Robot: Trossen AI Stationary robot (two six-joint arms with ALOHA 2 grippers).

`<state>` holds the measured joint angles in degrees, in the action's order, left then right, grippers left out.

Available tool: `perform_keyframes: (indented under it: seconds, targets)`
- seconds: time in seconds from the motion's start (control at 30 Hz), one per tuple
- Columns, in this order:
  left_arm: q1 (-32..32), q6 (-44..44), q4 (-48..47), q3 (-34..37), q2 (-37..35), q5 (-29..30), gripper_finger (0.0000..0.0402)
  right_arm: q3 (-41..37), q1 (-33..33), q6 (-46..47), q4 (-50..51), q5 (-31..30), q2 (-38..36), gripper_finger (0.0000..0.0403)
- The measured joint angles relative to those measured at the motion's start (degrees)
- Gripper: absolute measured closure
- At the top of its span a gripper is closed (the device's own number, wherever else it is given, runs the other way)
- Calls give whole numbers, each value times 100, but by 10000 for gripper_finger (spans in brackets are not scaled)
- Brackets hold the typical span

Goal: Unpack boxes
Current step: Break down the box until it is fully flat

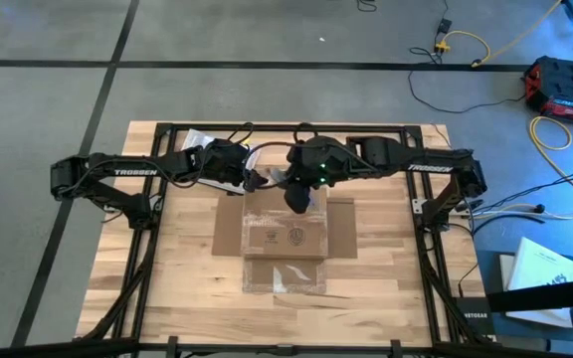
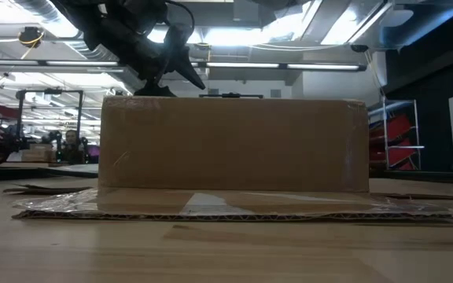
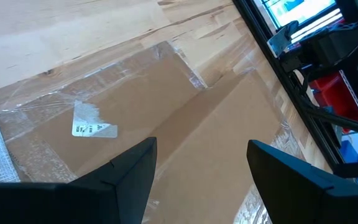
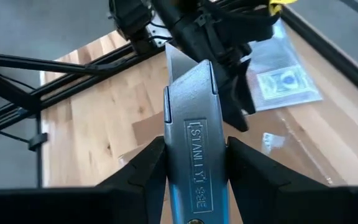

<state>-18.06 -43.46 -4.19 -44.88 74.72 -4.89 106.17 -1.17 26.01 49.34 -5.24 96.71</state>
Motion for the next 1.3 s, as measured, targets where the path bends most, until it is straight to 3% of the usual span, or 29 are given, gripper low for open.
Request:
perform_keyframes:
  seconds: [0.53,0.83,1.0,1.2,1.3]
  targets:
    - [-2,0,0,0,0,0,163,0,-74,216,252,-302,0,272]
    - [-2,-5,17,0,0,3,163,-164,-73,-188,1116,-572,113,272]
    - [-2,17,-5,2,0,3,163,-739,-70,-267,940,288,298,272]
    - [-2,-14,180,2,-4,218,163,-1590,-67,-701,314,456,476,272]
    - [49,-94,122,4,-4,-28,163,-2029,-63,-995,-287,520,470,272]
